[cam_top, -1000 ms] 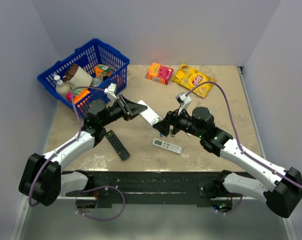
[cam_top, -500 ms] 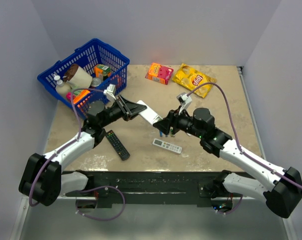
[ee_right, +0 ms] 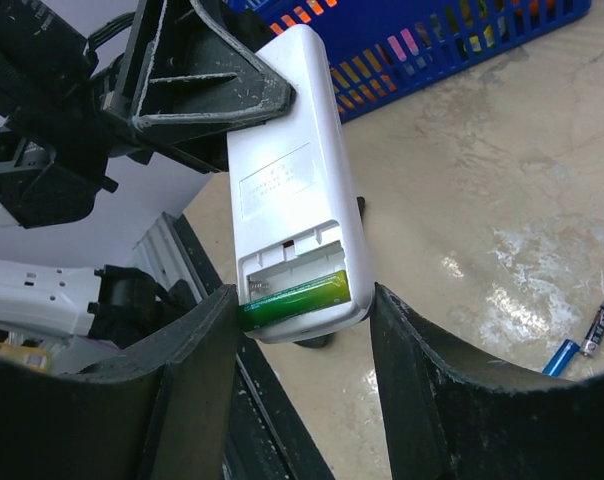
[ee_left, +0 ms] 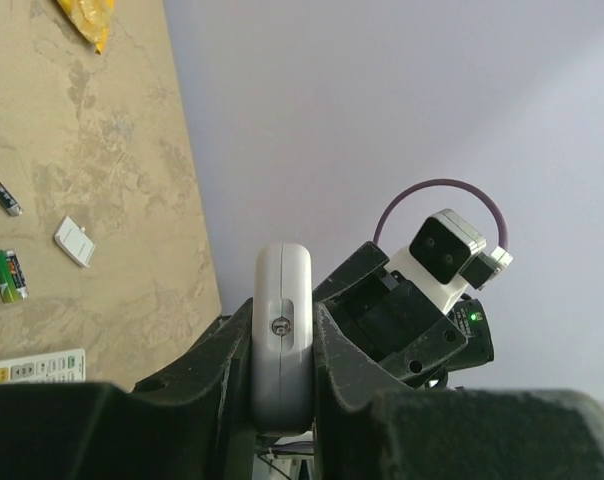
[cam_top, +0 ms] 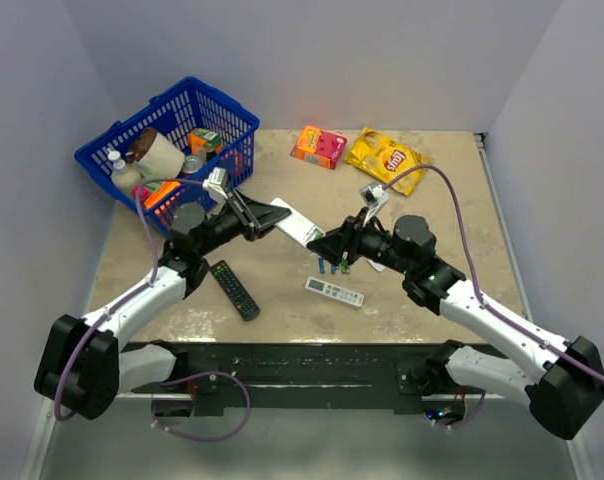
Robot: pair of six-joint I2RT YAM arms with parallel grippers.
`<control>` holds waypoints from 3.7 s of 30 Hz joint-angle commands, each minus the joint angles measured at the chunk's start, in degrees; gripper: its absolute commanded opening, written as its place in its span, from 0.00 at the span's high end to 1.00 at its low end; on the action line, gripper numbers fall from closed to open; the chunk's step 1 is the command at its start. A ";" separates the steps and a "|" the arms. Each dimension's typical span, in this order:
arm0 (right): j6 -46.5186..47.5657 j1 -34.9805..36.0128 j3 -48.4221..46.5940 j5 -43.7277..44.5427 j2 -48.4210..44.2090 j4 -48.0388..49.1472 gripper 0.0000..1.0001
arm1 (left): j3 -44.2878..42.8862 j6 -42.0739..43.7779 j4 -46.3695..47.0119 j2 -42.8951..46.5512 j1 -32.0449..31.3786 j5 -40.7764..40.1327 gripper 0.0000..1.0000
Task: Load the batteries into the remote control
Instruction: Load the battery into the remote control.
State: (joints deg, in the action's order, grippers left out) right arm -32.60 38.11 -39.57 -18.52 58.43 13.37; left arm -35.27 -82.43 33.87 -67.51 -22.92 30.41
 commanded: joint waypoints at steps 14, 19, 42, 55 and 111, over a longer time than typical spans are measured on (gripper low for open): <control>-2.02 -1.55 0.99 0.68 4.93 -0.54 0.79 | -1.38 -6.60 11.13 6.51 -0.64 -0.70 1.00; -4.05 -1.55 1.52 0.24 5.46 0.43 0.95 | -1.30 -7.92 13.76 6.16 -1.25 -0.53 1.00; -16.53 -5.32 3.62 -6.78 12.14 0.87 0.92 | 1.60 -9.24 29.32 8.62 -1.52 -2.64 1.00; -21.19 -6.38 4.24 -7.76 13.11 3.15 0.87 | 0.81 -7.66 33.90 8.62 -1.60 -1.50 1.00; -9.24 3.11 -19.66 10.96 3.78 -15.91 0.44 | -4.02 37.70 -2.93 17.58 -2.39 -8.70 1.00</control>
State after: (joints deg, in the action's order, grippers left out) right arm -41.39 40.14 -55.99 -10.39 60.47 -3.40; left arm -36.53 -48.18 29.41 -49.98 -24.82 23.44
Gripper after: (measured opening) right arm 0.567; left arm 0.264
